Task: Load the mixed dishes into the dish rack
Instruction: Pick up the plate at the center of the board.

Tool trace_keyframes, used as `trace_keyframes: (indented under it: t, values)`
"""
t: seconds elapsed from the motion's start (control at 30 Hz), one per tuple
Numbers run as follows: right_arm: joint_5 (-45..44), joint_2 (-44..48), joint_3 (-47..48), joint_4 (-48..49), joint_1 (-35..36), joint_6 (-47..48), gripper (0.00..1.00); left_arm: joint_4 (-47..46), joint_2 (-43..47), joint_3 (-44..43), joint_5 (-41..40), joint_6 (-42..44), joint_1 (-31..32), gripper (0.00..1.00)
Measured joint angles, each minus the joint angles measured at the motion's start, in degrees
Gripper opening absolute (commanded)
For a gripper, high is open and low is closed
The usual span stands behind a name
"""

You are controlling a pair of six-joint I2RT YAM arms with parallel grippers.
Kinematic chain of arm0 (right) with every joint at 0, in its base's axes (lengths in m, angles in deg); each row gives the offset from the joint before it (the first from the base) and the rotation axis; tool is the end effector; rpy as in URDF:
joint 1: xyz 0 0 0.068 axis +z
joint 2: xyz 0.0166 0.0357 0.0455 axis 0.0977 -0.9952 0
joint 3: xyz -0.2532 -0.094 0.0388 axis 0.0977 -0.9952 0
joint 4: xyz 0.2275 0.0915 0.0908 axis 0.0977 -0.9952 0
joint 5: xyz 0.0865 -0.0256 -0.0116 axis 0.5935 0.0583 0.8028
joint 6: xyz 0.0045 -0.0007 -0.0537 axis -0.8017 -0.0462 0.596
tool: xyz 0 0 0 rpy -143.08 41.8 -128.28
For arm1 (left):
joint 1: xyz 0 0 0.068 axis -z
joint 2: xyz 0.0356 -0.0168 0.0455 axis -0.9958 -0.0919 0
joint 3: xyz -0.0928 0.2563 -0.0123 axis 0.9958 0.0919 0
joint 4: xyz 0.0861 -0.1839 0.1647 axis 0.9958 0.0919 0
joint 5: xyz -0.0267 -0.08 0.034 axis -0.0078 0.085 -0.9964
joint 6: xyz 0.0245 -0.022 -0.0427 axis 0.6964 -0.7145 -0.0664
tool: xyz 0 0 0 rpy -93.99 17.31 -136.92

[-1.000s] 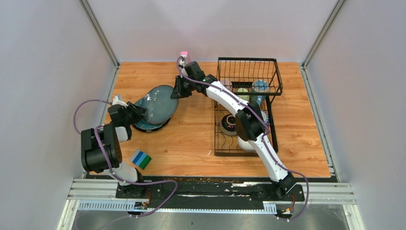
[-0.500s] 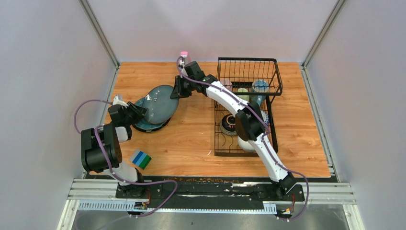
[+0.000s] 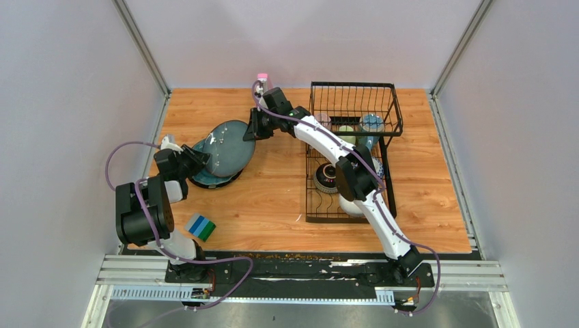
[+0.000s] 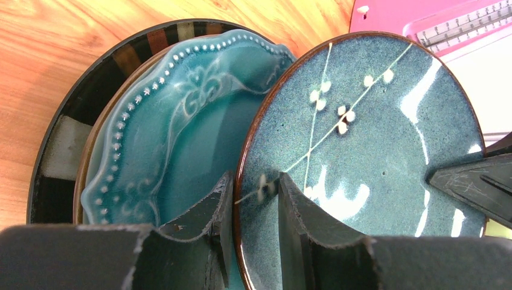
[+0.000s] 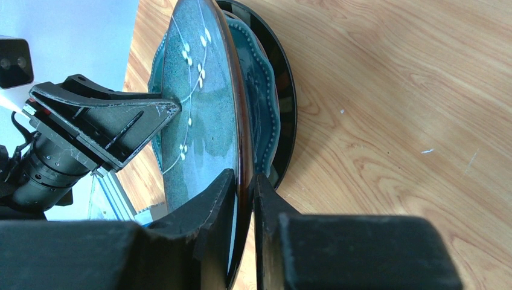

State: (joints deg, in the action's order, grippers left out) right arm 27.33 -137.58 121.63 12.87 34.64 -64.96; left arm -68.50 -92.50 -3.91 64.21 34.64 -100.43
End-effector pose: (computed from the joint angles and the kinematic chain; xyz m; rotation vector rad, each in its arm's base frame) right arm 0.4266 0.3812 0.2159 -0.4258 2.4240 1.1268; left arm 0.2783 0.0624 0.1457 -0.7048 1.9102 -0.7238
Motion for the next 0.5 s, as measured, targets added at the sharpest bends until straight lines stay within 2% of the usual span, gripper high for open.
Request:
trace_keyframes:
  t: [0.2, 0.5]
  values:
    - [0.0, 0.4, -0.7, 0.2, 0.0, 0.2, 0.0, 0.0, -0.3, 0.0, 0.1, 0.3, 0.2, 0.43]
    - [-1.7, 4.2, -6.7, 1.9, 0.5, 1.7, 0.0, 1.9, 0.9, -0.6, 0.6, 4.0, 1.4, 0.55]
